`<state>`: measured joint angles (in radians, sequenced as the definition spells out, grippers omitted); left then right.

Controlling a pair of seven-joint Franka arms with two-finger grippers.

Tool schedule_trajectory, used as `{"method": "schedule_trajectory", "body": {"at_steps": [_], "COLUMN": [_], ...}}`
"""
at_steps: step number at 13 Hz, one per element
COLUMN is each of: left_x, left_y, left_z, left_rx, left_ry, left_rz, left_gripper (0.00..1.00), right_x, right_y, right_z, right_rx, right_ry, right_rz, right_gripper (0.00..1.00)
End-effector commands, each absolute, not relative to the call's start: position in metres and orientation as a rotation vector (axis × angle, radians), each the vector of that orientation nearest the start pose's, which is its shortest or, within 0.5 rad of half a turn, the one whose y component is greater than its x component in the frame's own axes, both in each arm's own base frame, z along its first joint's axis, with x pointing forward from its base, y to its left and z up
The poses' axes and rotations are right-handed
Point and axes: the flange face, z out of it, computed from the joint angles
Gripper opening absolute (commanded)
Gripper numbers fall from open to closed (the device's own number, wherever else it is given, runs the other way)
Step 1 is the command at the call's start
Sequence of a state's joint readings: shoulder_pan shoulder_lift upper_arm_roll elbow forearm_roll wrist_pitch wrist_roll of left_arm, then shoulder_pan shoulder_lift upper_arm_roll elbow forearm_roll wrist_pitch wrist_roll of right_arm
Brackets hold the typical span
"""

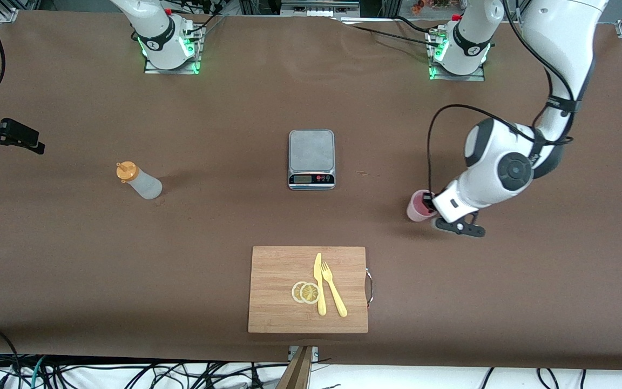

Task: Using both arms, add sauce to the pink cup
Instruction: 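Carry the pink cup with the left gripper onto the scale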

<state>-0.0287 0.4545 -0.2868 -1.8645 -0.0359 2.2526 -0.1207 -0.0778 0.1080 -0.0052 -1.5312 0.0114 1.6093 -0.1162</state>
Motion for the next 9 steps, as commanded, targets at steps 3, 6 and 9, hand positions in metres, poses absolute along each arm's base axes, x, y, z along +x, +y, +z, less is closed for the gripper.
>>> {"method": "schedule_trajectory", "body": {"at_steps": [3,6,9], "left_x": [0.564,0.519,0.472], "left_y": [-0.290,-0.363,-0.421], "left_z": [0.340,0.348,0.344], "left_rx": [-3.263,-3.263,-3.243], "left_ry": [0.069,-0.046,-0.050], "left_rz": [0.301,0.352,0.352], "left_gripper": [0.00,0.00,0.00], "right_x": [0.587,0.588,0.588], "right_y": [-0.051,-0.051,-0.050], "right_z": [0.590,0.589,0.590], "right_rx": [-3.132,-3.132,-3.131], "right_ry": [-0.021,-0.023,-0.028], "right_rz": [0.032,0.030,0.027], "right_gripper": [1.00,1.00,1.00]}}
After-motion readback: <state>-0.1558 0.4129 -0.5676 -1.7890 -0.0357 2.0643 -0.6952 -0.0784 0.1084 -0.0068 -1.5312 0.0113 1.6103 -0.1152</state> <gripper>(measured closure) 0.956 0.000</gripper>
